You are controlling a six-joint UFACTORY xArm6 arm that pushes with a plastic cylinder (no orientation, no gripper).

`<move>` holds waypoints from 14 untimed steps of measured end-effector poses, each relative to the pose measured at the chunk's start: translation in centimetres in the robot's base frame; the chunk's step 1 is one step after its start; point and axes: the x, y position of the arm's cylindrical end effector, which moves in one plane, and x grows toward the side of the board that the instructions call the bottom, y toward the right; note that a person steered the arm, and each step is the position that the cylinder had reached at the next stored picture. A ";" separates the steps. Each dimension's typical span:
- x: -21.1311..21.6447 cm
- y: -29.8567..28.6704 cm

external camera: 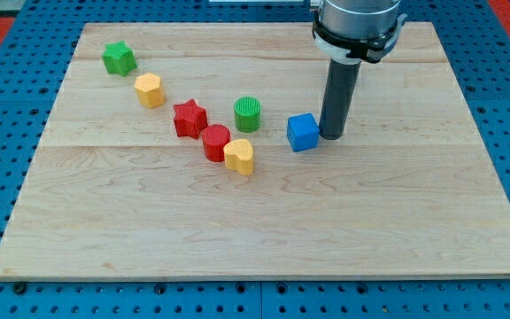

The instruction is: Push the blue triangle above the blue cube

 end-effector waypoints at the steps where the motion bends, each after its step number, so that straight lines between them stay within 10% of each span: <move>1: 0.5 -0.1; 8: -17.5 12.8; 12: -9.8 3.9; 14: -15.3 3.9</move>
